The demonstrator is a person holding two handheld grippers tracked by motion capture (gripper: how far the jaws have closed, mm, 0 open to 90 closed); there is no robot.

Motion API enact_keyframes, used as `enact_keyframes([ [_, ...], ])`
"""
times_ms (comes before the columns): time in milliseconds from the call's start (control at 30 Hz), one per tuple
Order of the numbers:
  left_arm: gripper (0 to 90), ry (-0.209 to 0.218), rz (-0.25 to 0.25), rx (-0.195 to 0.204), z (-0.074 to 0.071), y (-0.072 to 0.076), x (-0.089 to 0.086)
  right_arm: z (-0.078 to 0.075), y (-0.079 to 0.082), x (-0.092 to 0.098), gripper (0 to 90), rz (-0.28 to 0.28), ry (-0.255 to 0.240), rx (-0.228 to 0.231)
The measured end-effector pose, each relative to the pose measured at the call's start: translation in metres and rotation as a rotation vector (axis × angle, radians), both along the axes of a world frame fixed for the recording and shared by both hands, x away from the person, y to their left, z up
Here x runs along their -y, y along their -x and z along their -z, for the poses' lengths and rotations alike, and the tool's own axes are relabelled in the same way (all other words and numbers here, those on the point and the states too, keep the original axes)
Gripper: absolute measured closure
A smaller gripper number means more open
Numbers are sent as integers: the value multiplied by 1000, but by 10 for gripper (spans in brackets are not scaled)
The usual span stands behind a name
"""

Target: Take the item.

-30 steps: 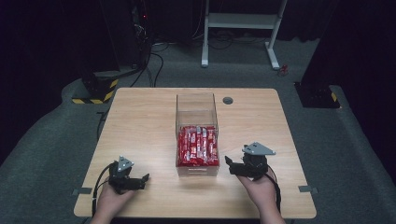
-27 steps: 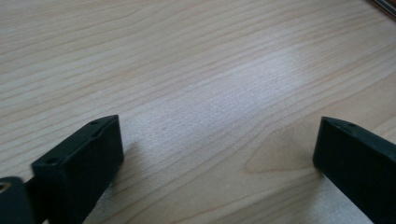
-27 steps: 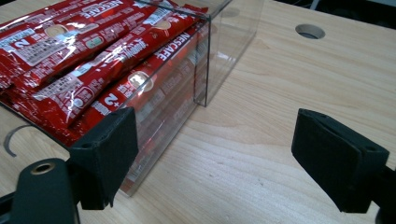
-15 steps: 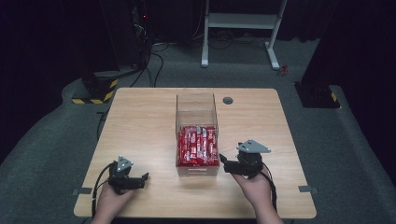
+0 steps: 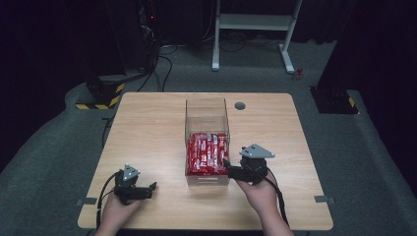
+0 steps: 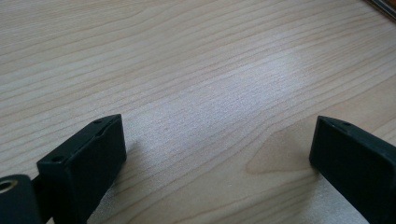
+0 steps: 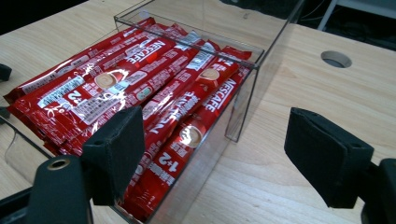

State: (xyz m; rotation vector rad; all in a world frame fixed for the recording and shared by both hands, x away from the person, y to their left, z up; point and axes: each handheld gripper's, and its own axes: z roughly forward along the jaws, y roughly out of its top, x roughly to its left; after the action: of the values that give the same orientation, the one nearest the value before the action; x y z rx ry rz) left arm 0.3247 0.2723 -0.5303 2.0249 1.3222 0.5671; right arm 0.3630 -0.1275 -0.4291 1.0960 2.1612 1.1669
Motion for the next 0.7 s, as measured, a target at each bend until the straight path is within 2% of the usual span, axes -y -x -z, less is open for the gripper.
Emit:
enact_keyframes([
  [200,40,-4,1,1,0,0,0,-4,1,-7,227,-15,-9,9],
  [233,40,9,0,-3,0,1,0,-5,2,-7,233,-18,-13,15],
  [333,40,10,0,-3,0,1,0,-7,3,-10,235,-25,-9,20],
  [700,40,9,1,-3,0,1,0,-1,8,-19,272,-28,-5,6],
])
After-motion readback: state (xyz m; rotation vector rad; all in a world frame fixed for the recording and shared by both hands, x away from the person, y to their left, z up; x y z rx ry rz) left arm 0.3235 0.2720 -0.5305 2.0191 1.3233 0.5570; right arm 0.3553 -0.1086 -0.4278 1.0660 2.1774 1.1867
